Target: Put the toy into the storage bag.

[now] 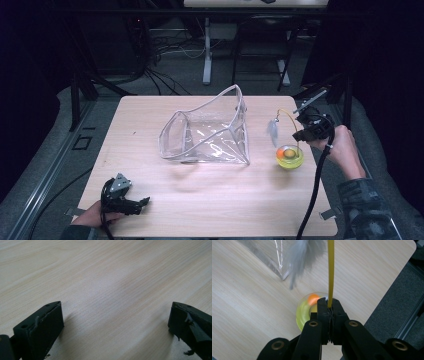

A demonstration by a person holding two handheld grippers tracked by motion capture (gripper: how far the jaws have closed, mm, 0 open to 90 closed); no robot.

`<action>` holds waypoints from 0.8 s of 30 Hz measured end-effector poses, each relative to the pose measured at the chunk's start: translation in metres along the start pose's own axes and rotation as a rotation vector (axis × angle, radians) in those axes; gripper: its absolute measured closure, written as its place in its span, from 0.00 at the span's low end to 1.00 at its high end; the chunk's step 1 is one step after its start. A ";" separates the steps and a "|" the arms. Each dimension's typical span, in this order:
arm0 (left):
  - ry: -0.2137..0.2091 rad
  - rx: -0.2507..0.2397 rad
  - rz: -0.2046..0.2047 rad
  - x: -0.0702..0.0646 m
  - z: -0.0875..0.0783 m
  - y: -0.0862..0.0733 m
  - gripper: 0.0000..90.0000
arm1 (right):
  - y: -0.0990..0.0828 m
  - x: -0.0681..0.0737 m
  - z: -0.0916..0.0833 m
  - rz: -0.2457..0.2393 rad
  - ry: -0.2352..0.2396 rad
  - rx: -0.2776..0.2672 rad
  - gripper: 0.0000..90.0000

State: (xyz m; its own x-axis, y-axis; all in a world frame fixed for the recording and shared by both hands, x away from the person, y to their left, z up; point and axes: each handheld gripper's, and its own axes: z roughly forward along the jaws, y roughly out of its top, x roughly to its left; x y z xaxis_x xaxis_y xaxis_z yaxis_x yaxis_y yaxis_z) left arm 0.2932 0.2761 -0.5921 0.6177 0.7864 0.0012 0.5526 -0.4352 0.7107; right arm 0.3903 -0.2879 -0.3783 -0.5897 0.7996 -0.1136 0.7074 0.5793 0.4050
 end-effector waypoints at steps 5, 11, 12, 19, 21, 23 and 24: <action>-0.001 -0.002 -0.004 0.000 0.000 0.000 0.00 | 0.006 0.001 0.000 -0.003 0.003 0.000 0.98; 0.000 -0.001 -0.002 0.000 0.000 0.000 0.00 | 0.014 0.001 -0.002 -0.017 0.010 0.007 0.99; -0.002 -0.002 -0.006 0.000 0.000 0.000 0.00 | 0.017 0.001 -0.003 -0.023 0.000 0.010 0.99; 0.000 0.000 0.000 0.000 0.000 0.000 0.00 | 0.027 0.002 -0.007 -0.026 0.003 0.009 0.99; -0.001 0.000 0.001 0.000 0.000 0.000 0.00 | 0.030 0.002 -0.008 -0.035 0.003 0.017 0.99; -0.001 0.000 0.000 0.000 0.000 0.000 0.00 | 0.035 0.002 -0.008 -0.035 0.009 0.023 0.99; -0.003 0.003 0.001 0.000 0.000 0.000 0.00 | 0.036 0.001 -0.008 -0.039 0.015 0.027 0.99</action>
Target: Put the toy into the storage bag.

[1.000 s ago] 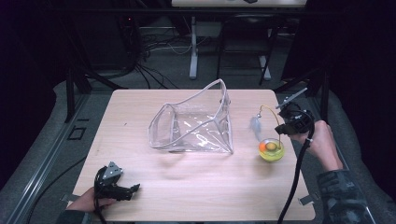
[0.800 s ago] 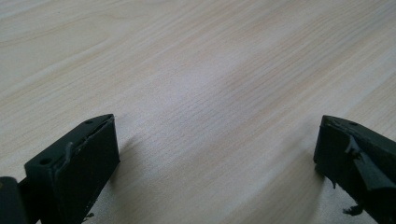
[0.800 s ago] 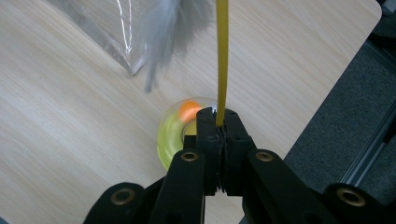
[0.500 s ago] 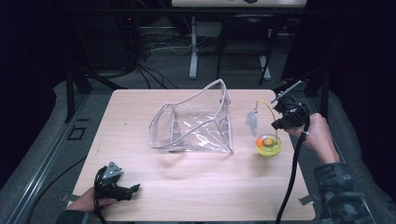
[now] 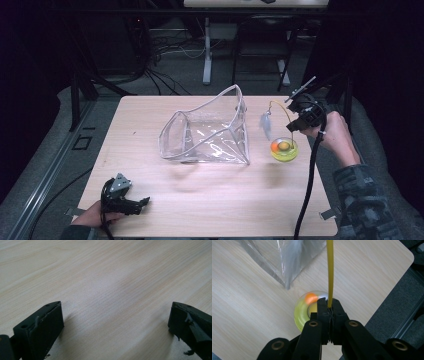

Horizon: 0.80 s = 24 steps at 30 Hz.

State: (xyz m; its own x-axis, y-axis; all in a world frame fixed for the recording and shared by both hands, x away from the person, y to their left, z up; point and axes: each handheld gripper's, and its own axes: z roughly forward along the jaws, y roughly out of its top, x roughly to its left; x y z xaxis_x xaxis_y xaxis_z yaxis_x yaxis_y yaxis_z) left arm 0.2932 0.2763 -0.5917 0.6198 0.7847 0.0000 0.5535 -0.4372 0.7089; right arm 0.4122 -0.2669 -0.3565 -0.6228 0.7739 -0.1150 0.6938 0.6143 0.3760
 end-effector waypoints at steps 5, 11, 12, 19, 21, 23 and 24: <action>0.000 0.000 0.001 0.000 0.000 0.000 0.00 | 0.008 0.000 -0.001 -0.015 -0.003 0.023 0.99; 0.000 0.000 0.000 0.000 0.000 0.000 0.00 | 0.015 0.000 -0.003 -0.016 -0.005 0.025 0.98; 0.000 0.000 0.001 0.000 0.000 0.000 0.00 | 0.018 0.000 -0.004 -0.021 -0.008 0.031 0.99; 0.000 -0.001 -0.004 0.000 0.000 0.000 0.00 | 0.025 0.000 -0.003 -0.030 -0.002 0.039 0.99; 0.000 0.000 -0.001 0.000 0.000 0.000 0.00 | 0.027 0.000 -0.004 -0.034 -0.004 0.038 0.99; 0.000 0.000 -0.001 0.000 0.000 0.000 0.00 | 0.029 -0.001 -0.005 -0.032 -0.003 0.043 0.99; 0.000 -0.001 -0.001 0.000 0.000 0.000 0.00 | 0.030 -0.001 -0.006 -0.032 -0.002 0.041 0.99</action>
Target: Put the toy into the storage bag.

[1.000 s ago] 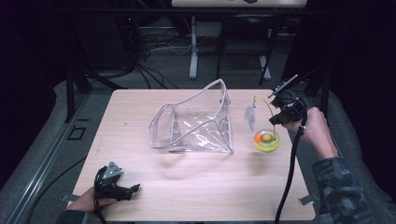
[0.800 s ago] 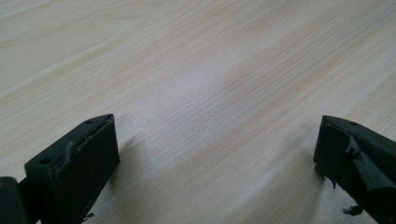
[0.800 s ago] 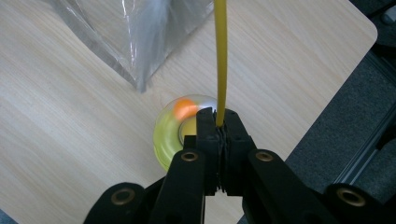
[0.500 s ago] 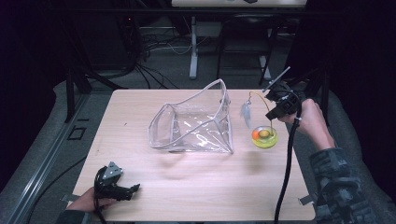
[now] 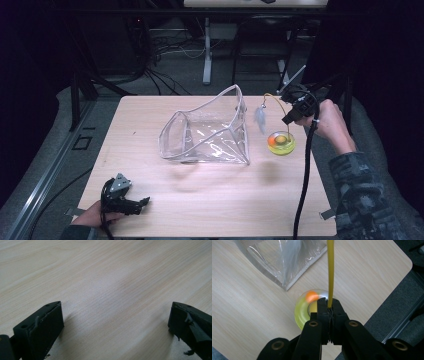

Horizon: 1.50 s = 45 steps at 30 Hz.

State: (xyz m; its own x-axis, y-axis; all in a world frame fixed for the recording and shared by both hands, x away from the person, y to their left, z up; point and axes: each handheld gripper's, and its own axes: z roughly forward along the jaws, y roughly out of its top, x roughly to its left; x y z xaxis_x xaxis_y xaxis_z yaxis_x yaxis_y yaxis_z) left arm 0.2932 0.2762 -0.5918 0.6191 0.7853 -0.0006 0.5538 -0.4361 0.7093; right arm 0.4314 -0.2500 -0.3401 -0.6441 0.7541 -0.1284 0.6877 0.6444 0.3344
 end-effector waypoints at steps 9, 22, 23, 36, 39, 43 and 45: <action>0.000 0.000 0.000 0.000 0.000 0.000 0.00 | 0.012 0.000 -0.014 -0.013 -0.001 -0.006 0.99; 0.000 0.000 -0.001 0.000 0.000 0.000 0.00 | 0.030 0.003 -0.028 -0.046 -0.011 -0.006 0.98; 0.000 0.000 -0.001 0.000 0.000 0.000 0.00 | 0.031 0.004 -0.029 -0.042 -0.008 -0.008 0.98; 0.000 0.000 0.001 0.000 0.000 0.000 0.00 | 0.043 0.007 -0.040 -0.052 -0.011 -0.024 0.98; 0.000 0.000 0.000 0.000 0.000 0.000 0.00 | 0.047 0.007 -0.044 -0.061 -0.017 -0.019 0.98; 0.000 0.000 0.001 0.000 0.000 0.000 0.00 | 0.050 0.007 -0.048 -0.069 -0.021 -0.018 0.98; 0.000 0.000 -0.003 0.000 0.000 0.000 0.00 | 0.052 0.008 -0.050 -0.070 -0.025 -0.018 0.98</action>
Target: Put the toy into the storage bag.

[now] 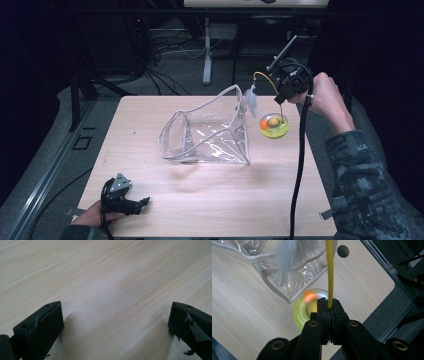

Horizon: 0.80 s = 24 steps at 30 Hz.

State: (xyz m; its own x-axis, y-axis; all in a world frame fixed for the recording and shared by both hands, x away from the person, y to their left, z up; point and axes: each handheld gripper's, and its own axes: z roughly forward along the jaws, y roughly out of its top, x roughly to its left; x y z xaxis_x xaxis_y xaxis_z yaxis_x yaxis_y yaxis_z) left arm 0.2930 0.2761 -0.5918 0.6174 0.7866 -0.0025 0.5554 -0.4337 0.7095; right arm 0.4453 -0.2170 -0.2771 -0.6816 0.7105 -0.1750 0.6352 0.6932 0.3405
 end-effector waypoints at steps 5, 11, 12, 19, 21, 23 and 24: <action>0.000 0.000 0.002 0.000 0.000 0.000 0.00 | 0.005 0.002 -0.003 -0.010 0.000 0.007 0.98; 0.000 0.001 0.004 0.000 0.000 0.000 0.00 | 0.012 0.002 -0.005 -0.015 0.002 0.004 0.98; 0.000 0.000 0.000 0.000 0.000 0.000 0.00 | 0.013 0.002 -0.006 -0.013 0.001 0.003 0.98; 0.000 0.000 0.003 0.000 0.000 0.000 0.00 | 0.021 0.002 -0.015 -0.018 -0.006 -0.004 0.98; 0.000 0.001 0.003 0.000 0.000 0.000 0.00 | 0.024 0.003 -0.020 -0.025 -0.014 -0.012 0.98; 0.000 0.000 0.003 0.000 0.000 0.000 0.00 | 0.026 0.003 -0.024 -0.029 -0.018 -0.026 0.98; 0.000 0.000 0.003 0.000 0.000 0.000 0.00 | 0.026 0.003 -0.024 -0.029 -0.018 -0.026 0.98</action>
State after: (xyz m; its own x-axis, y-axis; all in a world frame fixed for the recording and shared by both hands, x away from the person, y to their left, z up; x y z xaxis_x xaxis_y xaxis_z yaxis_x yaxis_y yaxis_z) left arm 0.2931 0.2762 -0.5918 0.6189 0.7855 -0.0003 0.5537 -0.4360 0.7094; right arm 0.4509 -0.1993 -0.2464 -0.6932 0.6920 -0.2016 0.6053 0.7107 0.3585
